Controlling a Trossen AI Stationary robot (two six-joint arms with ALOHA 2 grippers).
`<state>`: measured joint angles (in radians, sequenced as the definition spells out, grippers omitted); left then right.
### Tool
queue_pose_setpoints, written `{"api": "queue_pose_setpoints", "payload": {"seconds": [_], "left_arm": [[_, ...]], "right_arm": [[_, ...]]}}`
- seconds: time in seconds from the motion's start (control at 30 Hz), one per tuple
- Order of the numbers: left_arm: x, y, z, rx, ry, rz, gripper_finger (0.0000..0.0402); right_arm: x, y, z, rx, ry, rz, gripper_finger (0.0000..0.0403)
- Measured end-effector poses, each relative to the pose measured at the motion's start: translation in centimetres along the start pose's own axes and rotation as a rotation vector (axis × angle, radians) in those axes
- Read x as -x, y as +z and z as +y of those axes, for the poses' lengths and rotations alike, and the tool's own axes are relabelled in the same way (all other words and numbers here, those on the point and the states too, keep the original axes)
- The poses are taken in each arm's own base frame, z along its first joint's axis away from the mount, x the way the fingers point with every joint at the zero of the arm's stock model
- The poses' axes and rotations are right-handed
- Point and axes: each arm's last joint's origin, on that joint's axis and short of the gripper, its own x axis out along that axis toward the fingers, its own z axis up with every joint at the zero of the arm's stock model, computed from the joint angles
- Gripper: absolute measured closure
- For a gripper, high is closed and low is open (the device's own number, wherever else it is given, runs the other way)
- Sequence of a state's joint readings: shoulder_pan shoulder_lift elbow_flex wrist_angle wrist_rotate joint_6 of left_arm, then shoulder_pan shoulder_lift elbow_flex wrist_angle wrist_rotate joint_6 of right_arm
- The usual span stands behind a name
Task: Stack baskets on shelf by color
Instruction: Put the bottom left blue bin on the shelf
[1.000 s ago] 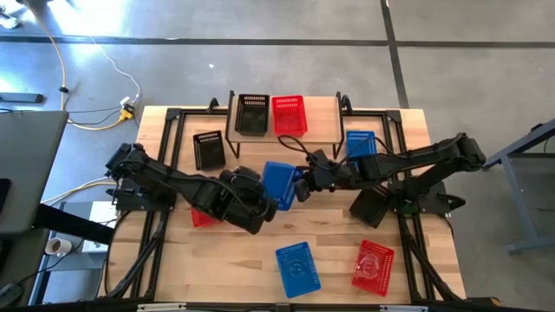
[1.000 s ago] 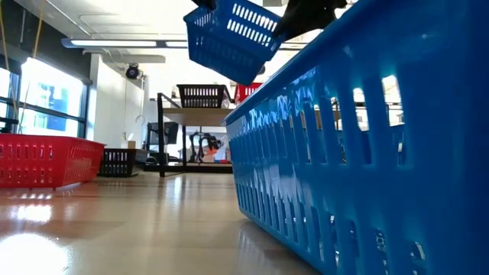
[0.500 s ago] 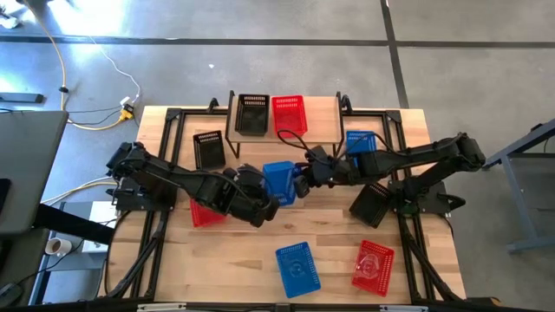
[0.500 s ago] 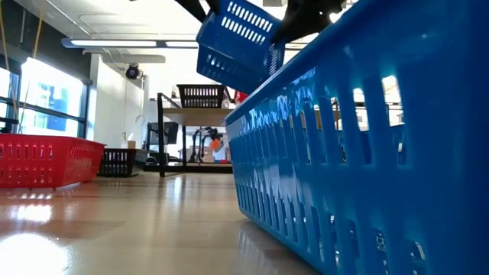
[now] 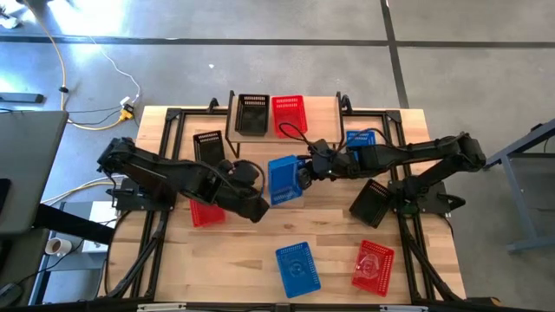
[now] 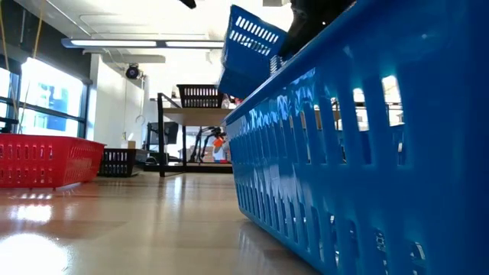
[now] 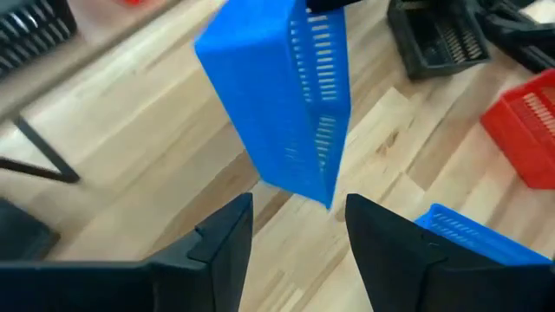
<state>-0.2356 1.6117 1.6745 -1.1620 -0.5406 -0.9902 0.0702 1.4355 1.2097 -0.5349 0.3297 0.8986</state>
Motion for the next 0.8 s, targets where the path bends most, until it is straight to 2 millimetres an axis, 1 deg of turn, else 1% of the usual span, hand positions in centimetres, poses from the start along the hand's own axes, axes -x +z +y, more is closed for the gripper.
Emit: {"api": "queue_pose_setpoints", "payload": {"seconds": [0.07,0.23,0.43,0.63,0.8], "left_arm": [[0.9,0.5,0.6,-0.014,-0.022,-0.020,0.0226],[2.0,1.6,2.2,-0.077,-0.026,-0.048,0.0229],[3.1,3.4,4.7,-0.129,0.005,-0.113,0.0229],[4.2,4.9,7.2,-0.178,0.049,-0.168,0.0229],[4.9,5.9,9.2,-0.211,0.085,-0.191,0.0229]], "right_arm": [[0.6,0.5,0.0,-0.002,-0.008,0.001,0.0402],[2.7,2.5,0.2,0.015,-0.039,0.005,0.0403],[4.9,5.9,-0.2,0.004,-0.049,0.001,0.0403],[6.9,9.1,-1.9,-0.039,-0.092,0.016,0.0403],[8.9,11.9,-3.7,-0.073,-0.113,0.012,0.0403]]}}
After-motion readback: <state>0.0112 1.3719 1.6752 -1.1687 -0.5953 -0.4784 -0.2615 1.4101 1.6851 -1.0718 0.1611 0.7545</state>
